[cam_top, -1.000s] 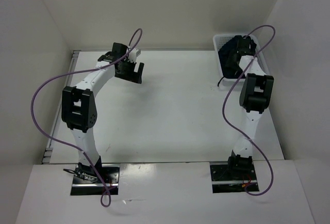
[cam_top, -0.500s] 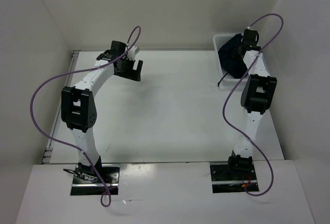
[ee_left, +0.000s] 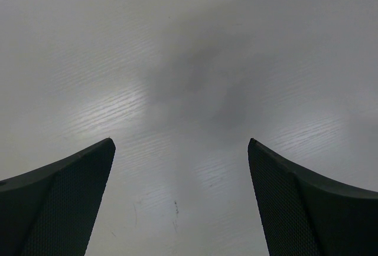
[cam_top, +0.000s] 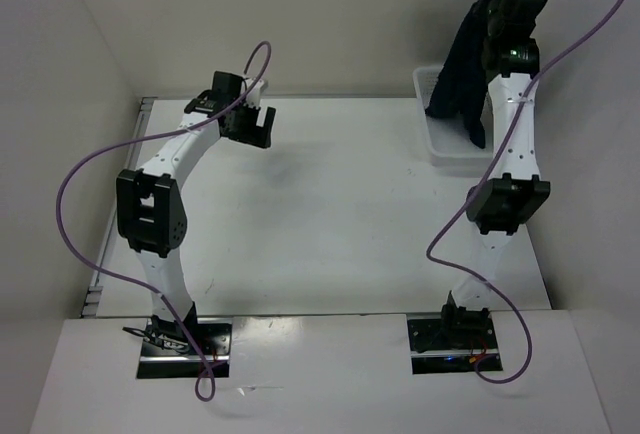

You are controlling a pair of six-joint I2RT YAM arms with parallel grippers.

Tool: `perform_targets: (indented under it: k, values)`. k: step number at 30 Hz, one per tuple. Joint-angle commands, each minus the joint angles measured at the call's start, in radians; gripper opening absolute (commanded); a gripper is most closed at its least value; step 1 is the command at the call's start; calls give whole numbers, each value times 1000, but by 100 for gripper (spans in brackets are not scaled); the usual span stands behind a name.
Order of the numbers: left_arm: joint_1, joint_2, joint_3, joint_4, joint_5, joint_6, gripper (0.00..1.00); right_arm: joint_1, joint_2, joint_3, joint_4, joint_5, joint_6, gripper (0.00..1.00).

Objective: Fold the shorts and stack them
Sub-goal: Grab the shorts from the pile, then move the shorts to the center of the board

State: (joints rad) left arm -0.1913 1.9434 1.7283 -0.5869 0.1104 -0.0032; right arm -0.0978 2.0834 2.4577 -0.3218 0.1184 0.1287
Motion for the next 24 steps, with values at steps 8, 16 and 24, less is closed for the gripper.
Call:
perform_targets:
  k: [8, 16, 24]
  values:
    - [3, -187, -9, 35, -86, 3, 100, 291, -5, 536, 162, -46, -92, 0]
    - [102, -280, -70, 65, -172, 3, 100, 513, 99, 675, 133, -102, -46, 0]
    - [243, -333, -136, 65, -155, 3, 100, 517, 266, 675, -218, -138, 112, 42]
